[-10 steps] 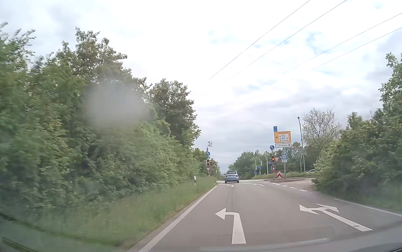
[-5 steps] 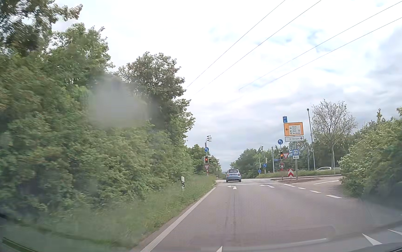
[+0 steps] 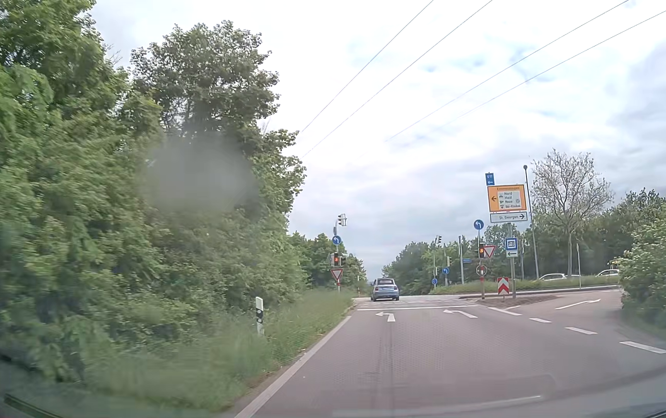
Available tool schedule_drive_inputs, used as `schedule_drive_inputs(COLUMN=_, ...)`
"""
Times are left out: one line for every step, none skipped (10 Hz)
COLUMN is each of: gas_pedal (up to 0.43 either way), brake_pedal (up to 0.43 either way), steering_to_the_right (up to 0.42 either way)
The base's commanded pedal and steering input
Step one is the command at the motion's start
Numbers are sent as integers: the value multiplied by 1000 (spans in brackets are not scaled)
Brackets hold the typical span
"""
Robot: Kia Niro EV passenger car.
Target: Follow the waypoints while adhering to traffic rules and regulations
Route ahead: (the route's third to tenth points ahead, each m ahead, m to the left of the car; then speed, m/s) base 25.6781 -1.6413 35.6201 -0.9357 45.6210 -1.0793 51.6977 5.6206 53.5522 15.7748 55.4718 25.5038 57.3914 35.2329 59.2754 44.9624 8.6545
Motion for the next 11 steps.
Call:
schedule_drive_inputs(gas_pedal=0, brake_pedal=244, steering_to_the_right=-4)
schedule_drive_inputs(gas_pedal=0, brake_pedal=244, steering_to_the_right=-4)
schedule_drive_inputs(gas_pedal=0, brake_pedal=250, steering_to_the_right=0)
schedule_drive_inputs(gas_pedal=0, brake_pedal=250, steering_to_the_right=1)
schedule_drive_inputs(gas_pedal=0, brake_pedal=250, steering_to_the_right=1)
schedule_drive_inputs(gas_pedal=0, brake_pedal=250, steering_to_the_right=1)
schedule_drive_inputs(gas_pedal=0, brake_pedal=256, steering_to_the_right=1)
schedule_drive_inputs(gas_pedal=0, brake_pedal=256, steering_to_the_right=1)
schedule_drive_inputs(gas_pedal=0, brake_pedal=250, steering_to_the_right=1)
schedule_drive_inputs(gas_pedal=0, brake_pedal=244, steering_to_the_right=1)
schedule_drive_inputs(gas_pedal=0, brake_pedal=244, steering_to_the_right=1)
